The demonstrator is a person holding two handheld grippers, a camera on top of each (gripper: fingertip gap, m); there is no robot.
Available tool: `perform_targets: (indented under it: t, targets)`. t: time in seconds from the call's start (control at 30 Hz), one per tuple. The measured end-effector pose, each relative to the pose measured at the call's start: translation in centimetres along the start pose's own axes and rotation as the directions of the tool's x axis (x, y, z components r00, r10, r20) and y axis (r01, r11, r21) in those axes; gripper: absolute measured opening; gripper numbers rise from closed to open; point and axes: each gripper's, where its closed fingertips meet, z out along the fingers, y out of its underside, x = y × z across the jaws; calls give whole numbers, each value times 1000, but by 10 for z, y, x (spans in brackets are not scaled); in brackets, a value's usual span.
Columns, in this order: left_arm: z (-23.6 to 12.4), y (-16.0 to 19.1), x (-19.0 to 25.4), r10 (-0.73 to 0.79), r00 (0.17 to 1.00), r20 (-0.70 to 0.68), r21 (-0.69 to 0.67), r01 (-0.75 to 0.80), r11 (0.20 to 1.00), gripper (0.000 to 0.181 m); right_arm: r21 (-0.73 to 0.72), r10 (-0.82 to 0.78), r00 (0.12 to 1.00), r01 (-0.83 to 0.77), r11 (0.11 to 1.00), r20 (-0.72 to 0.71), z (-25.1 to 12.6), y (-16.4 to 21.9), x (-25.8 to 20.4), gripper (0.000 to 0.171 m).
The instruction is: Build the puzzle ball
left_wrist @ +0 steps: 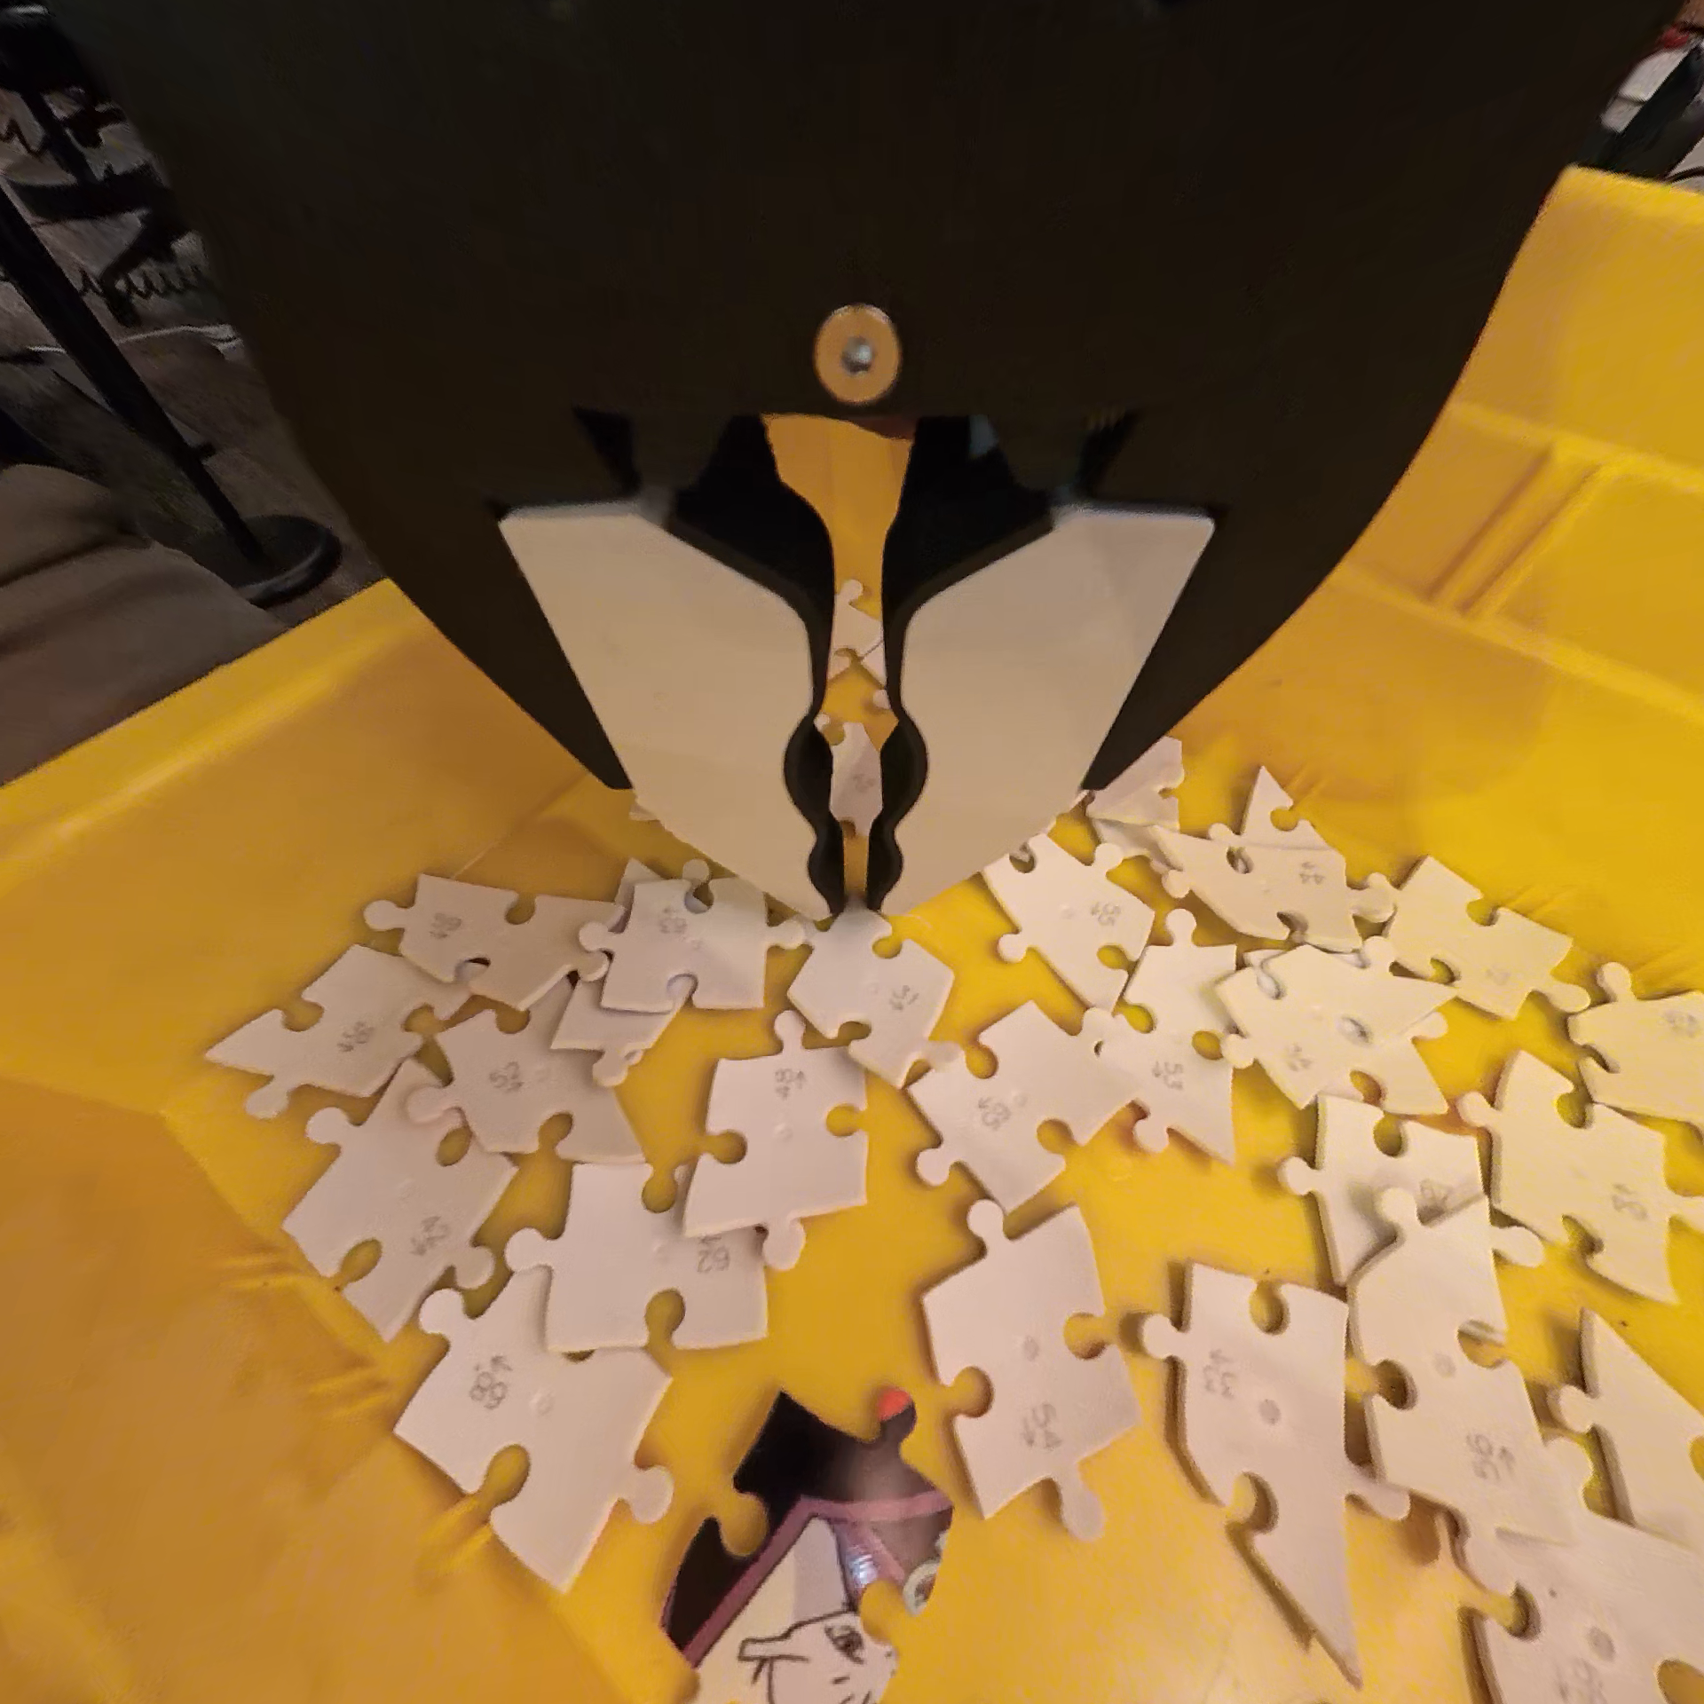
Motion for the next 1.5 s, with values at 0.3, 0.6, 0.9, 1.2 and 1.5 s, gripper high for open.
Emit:
perform_targets:
  t: [0.3, 0.6, 0.9, 1.2, 1.5]
  targets:
    - [-8, -16, -2, -60, 998, -17, 69, 61, 996, 29, 1, 0, 1000, 0, 1000, 3, 0, 0, 0, 44]
    - [-2, -17, -11, -126, 992, -30, 56, 127, 990, 32, 0, -1, 1000, 1, 1000, 5, 0, 0, -1, 44]
    - [-2, -20, -7, -95, 995, -24, 101, 97, 990, 0, -1, -1, 1000, 1, 1000, 7, 0, 0, -1, 45]
    - [-15, -33, -42, -136, 984, 115, 151, 118, 981, 37, 0, -2, 1000, 2, 1000, 6, 0, 0, -1, 45]
    - [-2, -46, -54, -180, 983, 26, 109, 176, 978, 29, 2, -2, 1000, 2, 1000, 11, -1, 0, -2, 45]
